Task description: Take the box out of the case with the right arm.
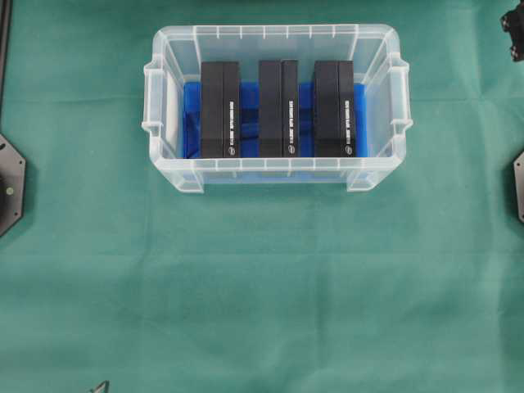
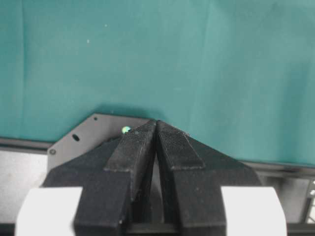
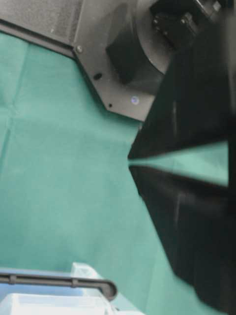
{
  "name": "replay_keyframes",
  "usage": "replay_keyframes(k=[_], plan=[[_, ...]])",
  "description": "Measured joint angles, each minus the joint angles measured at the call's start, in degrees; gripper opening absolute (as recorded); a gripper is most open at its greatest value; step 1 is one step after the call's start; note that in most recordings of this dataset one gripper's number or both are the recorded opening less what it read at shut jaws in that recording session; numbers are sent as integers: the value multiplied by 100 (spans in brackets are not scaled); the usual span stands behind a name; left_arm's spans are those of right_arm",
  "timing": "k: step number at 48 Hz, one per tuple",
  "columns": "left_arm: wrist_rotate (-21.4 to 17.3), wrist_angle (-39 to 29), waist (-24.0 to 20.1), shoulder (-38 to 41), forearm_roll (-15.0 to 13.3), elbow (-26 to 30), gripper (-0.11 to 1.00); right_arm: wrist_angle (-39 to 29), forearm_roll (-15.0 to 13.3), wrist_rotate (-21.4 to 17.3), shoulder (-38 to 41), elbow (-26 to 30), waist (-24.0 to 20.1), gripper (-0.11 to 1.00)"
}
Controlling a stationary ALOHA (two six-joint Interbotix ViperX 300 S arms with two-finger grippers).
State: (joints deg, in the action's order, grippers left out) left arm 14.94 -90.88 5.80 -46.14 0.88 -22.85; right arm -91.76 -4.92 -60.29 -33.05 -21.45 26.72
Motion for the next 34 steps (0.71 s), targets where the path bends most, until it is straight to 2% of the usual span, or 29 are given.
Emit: replay_keyframes(k=[5, 8, 10, 34], plan=[[0, 0, 0, -9, 0, 9, 0, 0, 0, -202, 0, 9, 9, 74], [0, 0, 0, -9, 0, 9, 0, 9, 0, -202, 9, 0, 9, 89], [0, 0, 9, -9, 0, 9, 0, 9, 0, -237, 0, 9, 18, 94], [0, -26, 0, -26, 0, 9, 0, -9, 0, -387, 9, 9, 9, 93]])
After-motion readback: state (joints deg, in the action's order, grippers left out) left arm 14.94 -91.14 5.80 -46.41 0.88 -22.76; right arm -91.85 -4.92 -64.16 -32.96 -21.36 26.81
